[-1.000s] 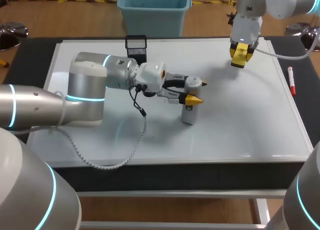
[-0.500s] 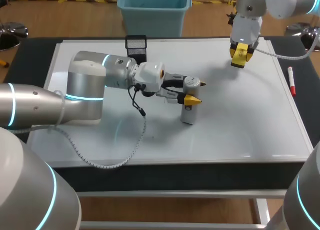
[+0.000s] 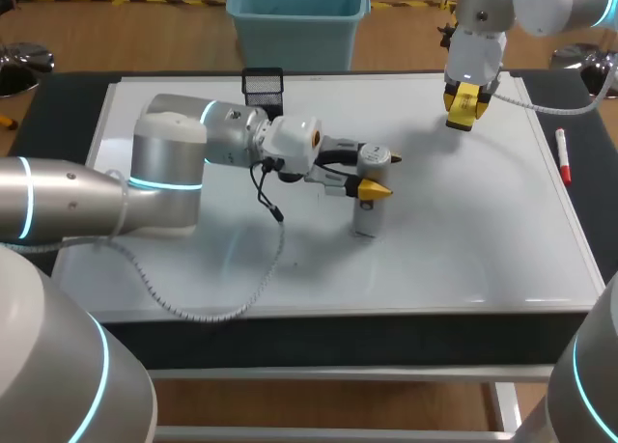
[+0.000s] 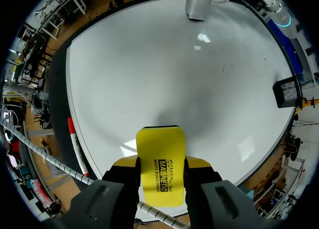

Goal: Pick up the inspection probe, press it on each red-marked spot on the whiteboard one by one, put down the probe, pick up the eraser, and wipe off all the red marks.

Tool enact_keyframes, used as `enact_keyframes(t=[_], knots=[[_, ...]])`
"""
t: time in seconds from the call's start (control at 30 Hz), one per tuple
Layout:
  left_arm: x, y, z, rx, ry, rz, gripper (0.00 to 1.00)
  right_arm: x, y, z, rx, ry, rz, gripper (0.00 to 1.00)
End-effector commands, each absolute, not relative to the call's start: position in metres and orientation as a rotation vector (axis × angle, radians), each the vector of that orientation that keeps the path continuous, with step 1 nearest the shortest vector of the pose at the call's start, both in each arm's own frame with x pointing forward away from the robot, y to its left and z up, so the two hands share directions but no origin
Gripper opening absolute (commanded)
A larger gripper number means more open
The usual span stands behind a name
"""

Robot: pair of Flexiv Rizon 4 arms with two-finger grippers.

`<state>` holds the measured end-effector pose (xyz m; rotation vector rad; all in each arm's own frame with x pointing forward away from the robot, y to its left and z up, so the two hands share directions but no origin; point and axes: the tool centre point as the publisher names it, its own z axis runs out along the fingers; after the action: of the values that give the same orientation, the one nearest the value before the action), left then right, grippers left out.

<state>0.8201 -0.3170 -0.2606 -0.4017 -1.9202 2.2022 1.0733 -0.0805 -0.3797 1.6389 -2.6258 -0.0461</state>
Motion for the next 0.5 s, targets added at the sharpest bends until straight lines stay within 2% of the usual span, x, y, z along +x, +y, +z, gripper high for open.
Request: enact_keyframes(t=[0.03,0.5], knots=[[0.821,-0.308,-0.245,-0.417,-1.927,2.204,0.00,1.074,-0.081,-0.378,1.641,-2.621,-0.046,0.00],[0.834,-0.236,-0.215,-0.382,-2.013,2.259,0.00,1.074,-0.081,-0.378,1.641,-2.621,-0.046,0.00]])
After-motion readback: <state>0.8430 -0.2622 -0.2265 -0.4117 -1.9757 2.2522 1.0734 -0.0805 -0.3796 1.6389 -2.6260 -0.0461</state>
